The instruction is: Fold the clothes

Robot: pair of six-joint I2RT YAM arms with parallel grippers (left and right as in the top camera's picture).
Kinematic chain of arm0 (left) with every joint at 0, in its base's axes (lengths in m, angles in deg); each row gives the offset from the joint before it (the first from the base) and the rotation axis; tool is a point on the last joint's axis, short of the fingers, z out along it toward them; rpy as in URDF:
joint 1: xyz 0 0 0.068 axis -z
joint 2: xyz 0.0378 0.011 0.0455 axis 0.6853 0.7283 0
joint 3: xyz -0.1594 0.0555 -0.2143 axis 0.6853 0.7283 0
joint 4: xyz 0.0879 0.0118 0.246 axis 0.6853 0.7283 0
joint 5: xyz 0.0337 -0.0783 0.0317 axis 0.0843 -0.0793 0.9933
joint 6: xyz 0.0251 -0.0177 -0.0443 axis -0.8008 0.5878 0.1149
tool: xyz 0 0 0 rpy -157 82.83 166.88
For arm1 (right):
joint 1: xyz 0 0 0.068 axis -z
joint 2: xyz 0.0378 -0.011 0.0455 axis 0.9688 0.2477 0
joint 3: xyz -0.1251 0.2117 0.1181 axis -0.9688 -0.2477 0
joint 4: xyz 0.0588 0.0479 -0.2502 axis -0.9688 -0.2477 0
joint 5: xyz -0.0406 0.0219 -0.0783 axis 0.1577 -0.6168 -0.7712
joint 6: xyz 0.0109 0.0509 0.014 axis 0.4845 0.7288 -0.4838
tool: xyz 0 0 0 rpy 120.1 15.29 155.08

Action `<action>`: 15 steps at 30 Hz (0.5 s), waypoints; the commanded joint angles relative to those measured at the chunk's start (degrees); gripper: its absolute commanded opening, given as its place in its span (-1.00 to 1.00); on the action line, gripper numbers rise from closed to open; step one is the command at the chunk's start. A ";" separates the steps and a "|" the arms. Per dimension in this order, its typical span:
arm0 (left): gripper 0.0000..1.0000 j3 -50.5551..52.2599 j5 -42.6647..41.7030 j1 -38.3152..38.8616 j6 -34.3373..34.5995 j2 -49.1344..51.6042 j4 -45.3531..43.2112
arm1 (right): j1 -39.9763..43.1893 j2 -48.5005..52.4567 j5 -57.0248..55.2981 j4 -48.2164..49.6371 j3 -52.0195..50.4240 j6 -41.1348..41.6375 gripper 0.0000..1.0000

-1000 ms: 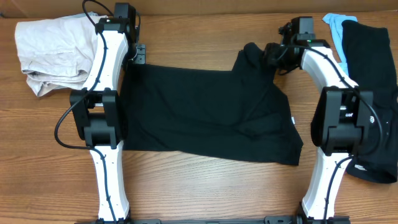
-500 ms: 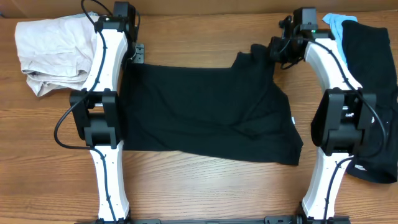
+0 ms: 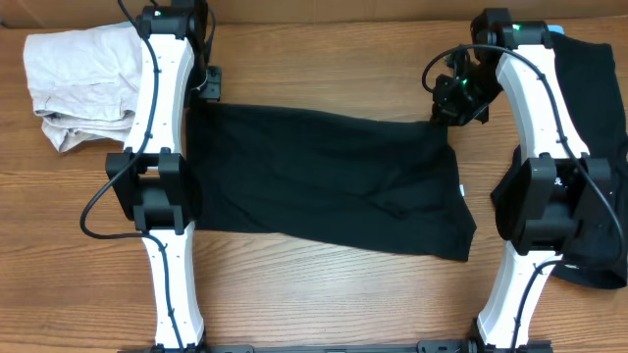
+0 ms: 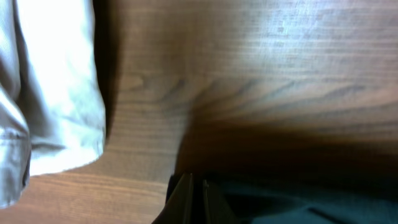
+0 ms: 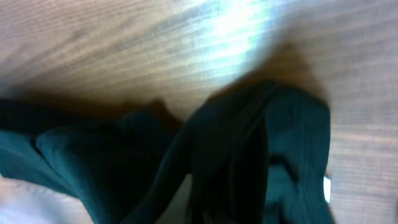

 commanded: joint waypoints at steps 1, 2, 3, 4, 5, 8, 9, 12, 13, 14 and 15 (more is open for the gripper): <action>-0.91 -1.22 0.79 -0.87 1.57 0.37 2.27 | 0.00 -2.97 0.48 -1.51 1.36 0.04 -0.92; -0.92 -1.22 0.76 -1.14 1.88 0.37 3.21 | 0.00 -3.37 0.50 -2.05 1.33 0.07 -0.92; -0.92 -1.22 0.76 -1.49 1.92 0.37 4.11 | 0.00 -3.87 0.50 -2.56 1.22 0.24 -0.92; -0.91 -1.22 0.76 -1.86 1.90 0.37 4.98 | 0.00 -4.42 0.48 -3.21 1.20 0.35 -0.92; -0.92 -1.22 0.76 -2.21 1.90 0.37 5.77 | -0.02 -5.16 0.48 -3.82 1.18 0.52 -0.92; -0.91 -0.85 0.72 -3.32 1.86 0.39 7.30 | -0.28 -7.39 -0.04 -4.33 1.07 1.44 -0.92; -0.92 -0.48 0.70 -3.63 1.84 0.39 7.58 | -0.39 -8.22 -0.50 -3.89 0.79 2.08 -0.92; -0.91 0.92 0.50 -4.35 1.62 0.39 8.20 | -1.36 -11.54 -3.72 -0.55 -2.91 5.18 -0.92; -0.91 1.31 0.46 -4.50 1.60 0.39 8.35 | -1.90 -13.18 -5.11 1.33 -5.35 6.34 -0.92; -0.92 1.64 0.20 -4.63 1.11 0.39 8.39 | -2.54 -15.02 -6.64 3.45 -8.35 7.72 -0.92; -0.91 1.95 -0.35 -4.70 0.50 0.39 8.37 | -3.26 -17.35 -8.81 6.08 -12.41 9.75 -0.92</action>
